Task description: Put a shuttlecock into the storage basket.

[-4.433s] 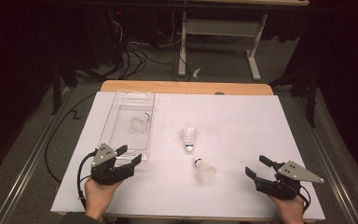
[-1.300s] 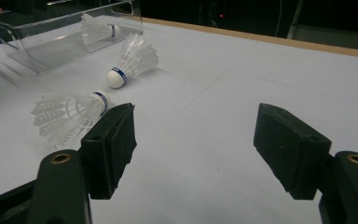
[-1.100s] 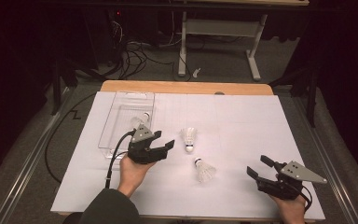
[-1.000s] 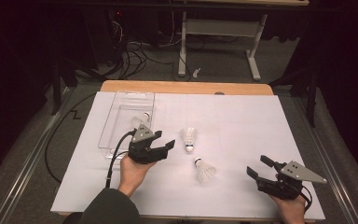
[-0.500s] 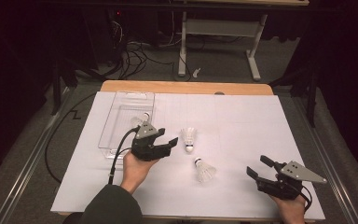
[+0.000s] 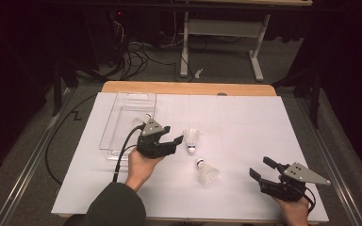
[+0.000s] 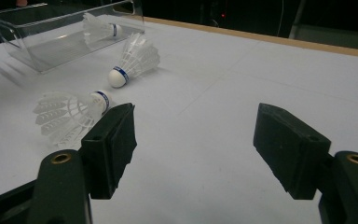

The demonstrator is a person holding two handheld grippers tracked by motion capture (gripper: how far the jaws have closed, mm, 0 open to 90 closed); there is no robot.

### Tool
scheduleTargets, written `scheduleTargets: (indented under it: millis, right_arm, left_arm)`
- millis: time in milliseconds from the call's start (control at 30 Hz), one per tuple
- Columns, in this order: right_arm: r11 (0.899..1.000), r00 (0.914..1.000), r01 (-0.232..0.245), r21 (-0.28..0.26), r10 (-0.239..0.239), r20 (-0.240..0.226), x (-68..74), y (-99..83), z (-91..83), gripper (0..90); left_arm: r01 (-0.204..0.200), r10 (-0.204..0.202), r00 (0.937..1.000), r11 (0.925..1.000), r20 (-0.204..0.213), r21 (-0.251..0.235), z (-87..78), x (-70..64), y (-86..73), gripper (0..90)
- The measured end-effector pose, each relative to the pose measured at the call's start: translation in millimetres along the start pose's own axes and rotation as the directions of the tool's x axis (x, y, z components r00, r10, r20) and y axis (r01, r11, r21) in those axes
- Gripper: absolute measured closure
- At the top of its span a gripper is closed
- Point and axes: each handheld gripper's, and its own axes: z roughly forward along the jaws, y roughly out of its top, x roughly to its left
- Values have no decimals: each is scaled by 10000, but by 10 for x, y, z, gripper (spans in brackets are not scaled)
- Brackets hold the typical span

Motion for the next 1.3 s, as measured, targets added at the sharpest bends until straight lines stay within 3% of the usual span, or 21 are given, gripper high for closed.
scheduleTargets:
  millis: [367, 1300]
  right_arm:
    - [10000, 10000, -2, 0, 2, -7, -3, 0, 1, 301]
    - [10000, 10000, -44, -28, 44, -6, -9, 0, -2, 300]
  left_arm:
    - [143, -141, 9998, 9997, -115, 212, 98, 52, 9, 389]
    - [-172, 178, 9996, 9994, -206, 315, 183, 55, 149, 384]
